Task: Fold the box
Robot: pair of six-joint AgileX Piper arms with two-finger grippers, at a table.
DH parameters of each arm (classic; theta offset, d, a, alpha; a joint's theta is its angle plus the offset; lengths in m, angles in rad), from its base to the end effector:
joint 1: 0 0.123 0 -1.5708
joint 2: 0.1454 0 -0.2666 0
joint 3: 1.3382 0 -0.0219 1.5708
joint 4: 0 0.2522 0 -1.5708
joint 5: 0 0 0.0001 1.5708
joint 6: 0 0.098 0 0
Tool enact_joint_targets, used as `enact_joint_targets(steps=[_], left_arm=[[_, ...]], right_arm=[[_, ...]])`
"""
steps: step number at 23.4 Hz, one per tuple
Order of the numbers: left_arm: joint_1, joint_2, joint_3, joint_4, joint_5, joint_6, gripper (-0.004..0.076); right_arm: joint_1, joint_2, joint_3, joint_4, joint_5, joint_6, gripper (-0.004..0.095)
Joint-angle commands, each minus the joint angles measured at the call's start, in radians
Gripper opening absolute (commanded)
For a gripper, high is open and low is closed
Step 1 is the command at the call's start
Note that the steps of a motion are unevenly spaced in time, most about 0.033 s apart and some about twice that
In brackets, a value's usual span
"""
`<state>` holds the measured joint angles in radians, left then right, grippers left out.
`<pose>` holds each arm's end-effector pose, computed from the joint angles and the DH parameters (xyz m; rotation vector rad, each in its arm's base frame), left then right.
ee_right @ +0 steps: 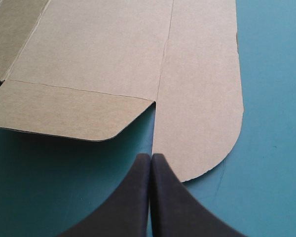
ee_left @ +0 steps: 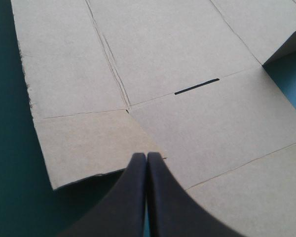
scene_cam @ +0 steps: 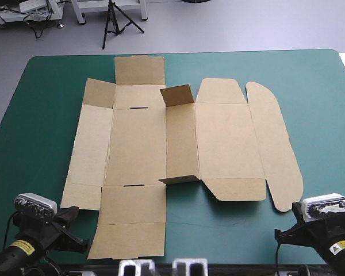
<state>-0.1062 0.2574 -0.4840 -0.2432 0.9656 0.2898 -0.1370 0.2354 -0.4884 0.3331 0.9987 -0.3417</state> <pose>0.0626 -0.0262 0.2689 0.3901 2.1659 -0.1958 0.0620 0.0187 0.2711 -0.1756 2.1716 0.1402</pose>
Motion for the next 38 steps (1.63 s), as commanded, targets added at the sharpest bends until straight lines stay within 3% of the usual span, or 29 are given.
enact_joint_targets(steps=[1, 16, 21, 32, 38], left_arm=[[0.0, 0.015, -0.026, -0.017, -0.058, -0.006, -0.0009], [0.0, 0.015, -0.028, -0.015, -0.048, -0.006, -0.0009], [0.0, 0.042, -0.103, -0.017, -0.046, -0.006, -0.0009], [0.0, 0.451, -0.498, -0.003, 0.025, -0.013, -0.0009], [0.0, 0.72, -0.632, 0.206, -0.009, -0.184, -0.0009]], right_arm=[[0.001, 0.009, -0.031, 0.021, -0.059, -0.009, -0.0019], [0.001, 0.009, -0.031, 0.021, -0.059, -0.007, -0.0018], [0.001, 0.009, -0.031, 0.021, -0.059, -0.007, -0.0019], [0.001, 0.009, -0.031, 0.021, -0.059, -0.007, -0.0018], [0.001, 0.009, -0.031, 0.021, -0.059, -0.007, -0.0018]])
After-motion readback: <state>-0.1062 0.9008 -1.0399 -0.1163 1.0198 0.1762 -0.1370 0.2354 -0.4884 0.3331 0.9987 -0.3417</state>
